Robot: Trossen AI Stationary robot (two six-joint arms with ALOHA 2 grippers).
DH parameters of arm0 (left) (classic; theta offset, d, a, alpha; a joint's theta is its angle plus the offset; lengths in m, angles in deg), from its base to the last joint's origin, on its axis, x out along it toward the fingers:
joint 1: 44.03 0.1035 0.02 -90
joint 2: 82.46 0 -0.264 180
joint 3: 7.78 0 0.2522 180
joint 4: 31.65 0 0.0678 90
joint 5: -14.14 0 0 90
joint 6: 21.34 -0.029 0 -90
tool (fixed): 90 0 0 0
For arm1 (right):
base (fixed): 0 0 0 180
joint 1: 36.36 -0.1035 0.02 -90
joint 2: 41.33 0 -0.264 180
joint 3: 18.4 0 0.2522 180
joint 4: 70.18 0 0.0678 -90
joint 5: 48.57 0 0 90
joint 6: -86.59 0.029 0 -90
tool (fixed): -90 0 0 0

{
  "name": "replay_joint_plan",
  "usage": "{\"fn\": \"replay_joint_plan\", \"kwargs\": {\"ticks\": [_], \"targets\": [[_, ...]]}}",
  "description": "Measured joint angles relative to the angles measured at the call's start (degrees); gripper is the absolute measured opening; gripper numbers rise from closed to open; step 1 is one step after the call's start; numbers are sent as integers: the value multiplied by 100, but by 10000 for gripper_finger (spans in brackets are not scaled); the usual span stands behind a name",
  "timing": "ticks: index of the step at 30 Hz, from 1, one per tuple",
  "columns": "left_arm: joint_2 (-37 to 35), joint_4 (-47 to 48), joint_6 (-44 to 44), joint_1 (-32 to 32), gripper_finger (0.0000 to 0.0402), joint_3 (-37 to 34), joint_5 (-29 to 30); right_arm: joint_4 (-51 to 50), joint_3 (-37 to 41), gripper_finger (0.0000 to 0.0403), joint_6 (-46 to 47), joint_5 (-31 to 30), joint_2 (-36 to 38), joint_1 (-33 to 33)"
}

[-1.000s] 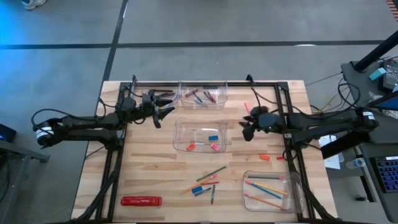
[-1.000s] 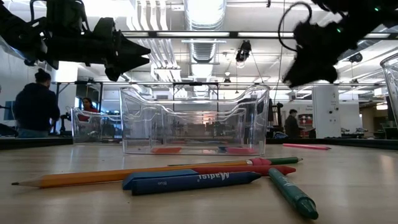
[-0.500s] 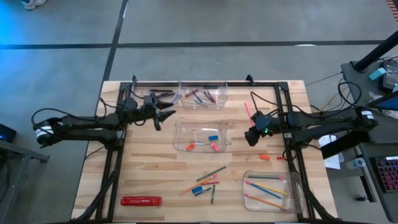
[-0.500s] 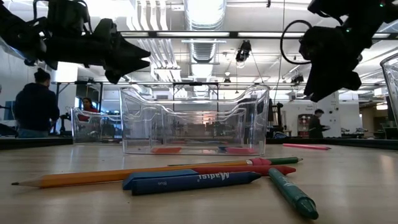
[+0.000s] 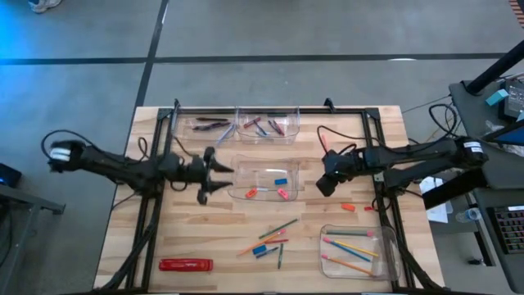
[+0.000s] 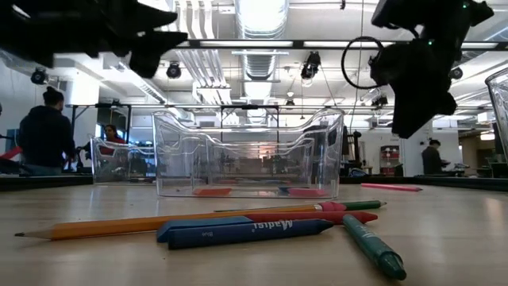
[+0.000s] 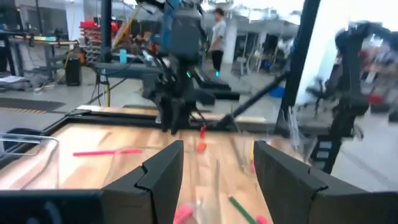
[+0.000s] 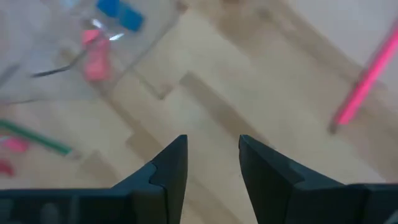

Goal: Sort crayons/erasers/pens/pencils in bins
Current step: Put the yellow pencil into the bottom transparent bin

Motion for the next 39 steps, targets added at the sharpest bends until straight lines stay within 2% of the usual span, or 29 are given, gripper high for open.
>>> {"fn": "replay_joint_plan", "kwargs": {"ticks": [6,9,14,18,22,25,31,36,39], "targets": [[344,1298,-474,-1958,180,768,2555,27,-329,136,-76,-408,55,-425],[758,1474,-476,-2624,180,1131,3088,255,-398,136,-238,-900,136,-799],[1700,1482,-199,-3104,180,1755,3106,1332,-302,137,-780,-1546,168,-1615],[2622,1496,172,-3189,180,2267,3056,2522,-185,137,-1395,-1662,7,-2317],[3541,1761,747,-3249,180,2736,2436,3576,-103,134,-1969,-1702,-252,-3011],[4045,2421,1380,-3329,180,3140,2208,4170,-74,132,-2285,-1834,-499,-3448],[4594,4208,2685,-3393,180,3760,1975,4867,-40,132,-2699,-2573,-992,-4061],[4809,4421,3137,-3439,180,3967,1439,5003,-28,131,-2837,-2747,-1199,-4158],[4891,4425,3278,-3511,180,3999,1433,5025,-29,130,-2820,-2752,-1147,-4155]]}}
